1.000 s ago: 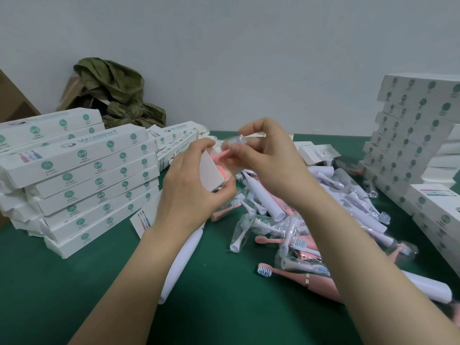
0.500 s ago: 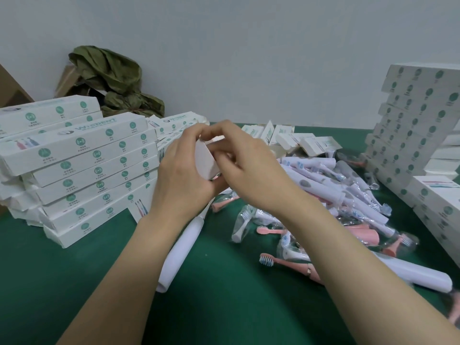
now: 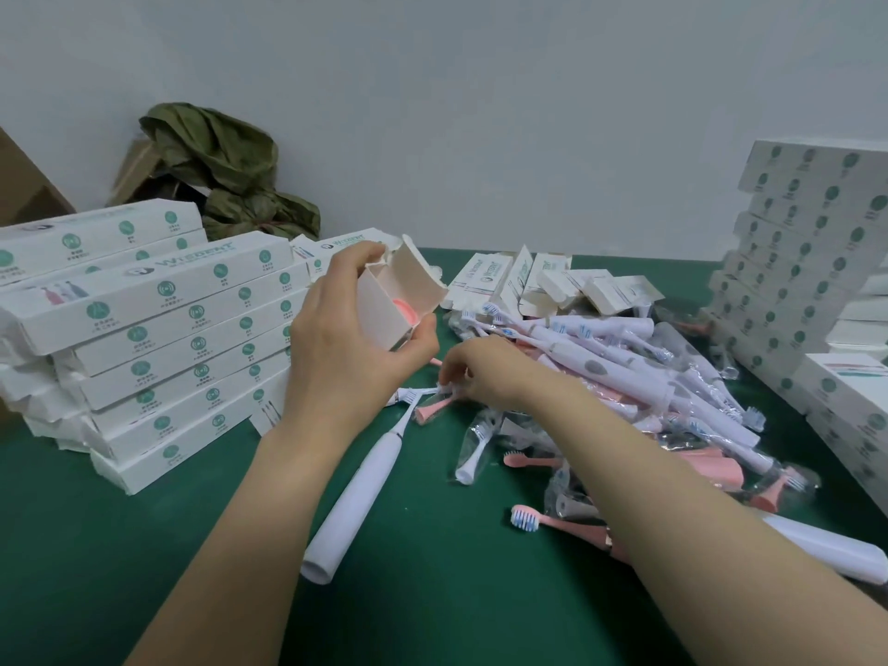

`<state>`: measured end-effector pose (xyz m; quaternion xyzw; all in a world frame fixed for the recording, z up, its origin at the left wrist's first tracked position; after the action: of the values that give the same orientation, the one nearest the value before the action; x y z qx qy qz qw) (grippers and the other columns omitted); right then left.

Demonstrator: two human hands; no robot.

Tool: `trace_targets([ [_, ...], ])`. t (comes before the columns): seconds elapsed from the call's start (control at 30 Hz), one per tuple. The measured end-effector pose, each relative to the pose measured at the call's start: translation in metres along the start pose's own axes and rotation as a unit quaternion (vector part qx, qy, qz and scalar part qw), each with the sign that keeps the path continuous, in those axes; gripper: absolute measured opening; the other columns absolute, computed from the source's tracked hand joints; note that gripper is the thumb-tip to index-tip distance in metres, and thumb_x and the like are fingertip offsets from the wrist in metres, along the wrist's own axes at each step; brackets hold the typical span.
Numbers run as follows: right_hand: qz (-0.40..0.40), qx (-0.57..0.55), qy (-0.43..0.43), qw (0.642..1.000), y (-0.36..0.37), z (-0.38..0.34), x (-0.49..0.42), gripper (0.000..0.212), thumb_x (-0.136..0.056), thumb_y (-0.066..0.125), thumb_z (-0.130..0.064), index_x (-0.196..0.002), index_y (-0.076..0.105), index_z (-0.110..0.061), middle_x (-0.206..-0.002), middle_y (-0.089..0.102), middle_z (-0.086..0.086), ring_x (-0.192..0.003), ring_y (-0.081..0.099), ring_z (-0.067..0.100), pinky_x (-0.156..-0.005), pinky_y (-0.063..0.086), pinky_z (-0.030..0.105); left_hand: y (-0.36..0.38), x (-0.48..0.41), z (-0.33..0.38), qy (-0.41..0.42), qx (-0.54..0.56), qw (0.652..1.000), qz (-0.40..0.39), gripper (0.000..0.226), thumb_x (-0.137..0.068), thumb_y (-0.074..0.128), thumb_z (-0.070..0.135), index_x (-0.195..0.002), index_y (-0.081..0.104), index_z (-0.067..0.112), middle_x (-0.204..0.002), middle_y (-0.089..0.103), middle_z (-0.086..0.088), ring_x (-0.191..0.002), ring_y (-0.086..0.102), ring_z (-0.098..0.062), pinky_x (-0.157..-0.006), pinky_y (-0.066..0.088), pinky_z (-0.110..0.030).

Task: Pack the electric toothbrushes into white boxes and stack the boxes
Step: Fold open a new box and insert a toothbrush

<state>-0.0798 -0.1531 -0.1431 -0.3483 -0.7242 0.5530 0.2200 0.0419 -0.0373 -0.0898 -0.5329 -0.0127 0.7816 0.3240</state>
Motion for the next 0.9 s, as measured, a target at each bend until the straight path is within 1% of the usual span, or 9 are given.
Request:
trace_targets([
  [0.23, 0.049, -0.076, -0.026, 0.996, -0.018, 0.007, 0.021, 0.010, -0.087, 0.064, -0.018, -0.094, 0.071, -0.020, -0.083, 0.057, -0.014, -0.076, 0.054, 0.009, -0.059, 0.036, 0.014, 0.001, 0.002, 0.000, 0.007, 0.004, 1.000, -0.010, 0.063, -0.069, 0.059, 0.048, -0.121, 0.050, 0.013, -0.107, 0.059, 0.000, -0.092, 0.053, -0.019, -0.077, 0.033, -0.017],
  [0.33, 0.087, -0.205, -0.013, 0.975, -0.030, 0.014, 0.037, 0.005, -0.087, 0.065, -0.016, -0.089, 0.070, -0.017, -0.089, 0.062, 0.000, -0.077, 0.057, 0.013, -0.074, 0.044, 0.020, 0.004, 0.005, -0.001, 0.005, 0.001, 1.000, -0.019, 0.063, -0.068, 0.063, 0.046, -0.121, 0.048, 0.015, -0.108, 0.057, 0.003, -0.094, 0.053, -0.018, -0.077, 0.033, -0.018],
  [0.4, 0.150, -0.446, 0.018, 0.882, -0.038, 0.016, 0.046, 0.006, -0.090, 0.061, -0.005, -0.090, 0.066, -0.009, -0.089, 0.065, 0.009, -0.074, 0.064, 0.016, -0.072, 0.054, 0.024, 0.006, 0.008, -0.002, -0.001, 0.002, 1.000, -0.022, 0.063, -0.067, 0.068, 0.042, -0.121, 0.046, 0.018, -0.104, 0.053, 0.007, -0.092, 0.052, -0.018, -0.076, 0.031, -0.018],
  [0.5, 0.189, -0.754, -0.014, 0.628, -0.054, 0.009, 0.054, 0.010, -0.089, 0.054, 0.003, -0.089, 0.060, -0.006, -0.082, 0.060, 0.010, -0.063, 0.062, 0.013, -0.062, 0.054, 0.019, 0.008, 0.008, -0.001, -0.009, 0.005, 1.000, -0.025, 0.065, -0.065, 0.070, 0.042, -0.121, 0.041, 0.026, -0.105, 0.049, 0.010, -0.093, 0.050, -0.017, -0.077, 0.033, -0.022],
  [0.57, 0.150, -0.805, -0.071, 0.570, -0.065, -0.006, 0.058, 0.010, -0.082, 0.059, 0.000, -0.087, 0.061, -0.008, -0.079, 0.060, 0.006, -0.061, 0.059, 0.011, -0.059, 0.051, 0.018, 0.009, 0.008, -0.001, -0.004, 0.008, 0.999, -0.033, 0.066, -0.064, 0.071, 0.041, -0.121, 0.042, 0.024, -0.106, 0.048, 0.011, -0.095, 0.050, -0.014, -0.077, 0.032, -0.018],
  [0.63, 0.090, -0.769, -0.114, 0.623, -0.074, -0.028, 0.064, 0.013, -0.077, 0.061, -0.001, -0.080, 0.068, -0.010, -0.073, 0.063, 0.004, -0.058, 0.059, 0.010, -0.057, 0.050, 0.017, 0.011, 0.009, 0.000, 0.008, 0.013, 0.999, -0.043, 0.064, -0.066, 0.072, 0.039, -0.120, 0.044, 0.020, -0.106, 0.049, 0.011, -0.095, 0.050, -0.013, -0.076, 0.030, -0.014],
  [0.77, 0.131, -0.447, -0.108, 0.878, -0.090, -0.046, 0.074, 0.015, -0.081, 0.067, 0.001, -0.081, 0.075, -0.011, -0.070, 0.069, 0.004, -0.062, 0.061, 0.009, -0.059, 0.051, 0.023, 0.014, 0.009, 0.002, 0.007, 0.014, 0.999, -0.050, 0.063, -0.067, 0.076, 0.033, -0.119, 0.051, 0.008, -0.107, 0.057, 0.000, -0.098, 0.051, -0.017, -0.078, 0.032, -0.013],
  [0.83, 0.218, -0.296, -0.057, 0.928, -0.102, -0.044, 0.079, 0.015, -0.079, 0.068, -0.004, -0.079, 0.075, -0.017, -0.060, 0.065, -0.011, -0.056, 0.054, 0.000, -0.054, 0.045, 0.017, 0.011, 0.008, 0.004, 0.016, 0.018, 0.999, -0.035, 0.064, -0.066, 0.075, 0.031, -0.119, 0.050, 0.006, -0.106, 0.053, 0.005, -0.096, 0.049, -0.012, -0.079, 0.032, -0.012],
  [0.9, 0.264, -0.207, -0.039, 0.941, -0.108, -0.045, 0.084, 0.016, -0.078, 0.068, -0.006, -0.075, 0.074, -0.020, -0.050, 0.055, -0.014, -0.051, 0.048, 0.000, -0.051, 0.036, 0.007, 0.009, 0.008, 0.004, 0.022, 0.016, 0.999, -0.023, 0.066, -0.064, 0.073, 0.031, -0.119, 0.049, 0.004, -0.107, 0.051, 0.004, -0.097, 0.048, -0.010, -0.082, 0.031, -0.012],
])
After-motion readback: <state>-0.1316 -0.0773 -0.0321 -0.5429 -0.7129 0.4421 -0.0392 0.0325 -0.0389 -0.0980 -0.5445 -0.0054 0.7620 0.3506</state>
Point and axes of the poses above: each hand's wrist, its own x-axis away from the middle knuckle, its own y-axis out of the palm, z = x × y, the point moved 3 cm from there along -x, towards the middle knuckle
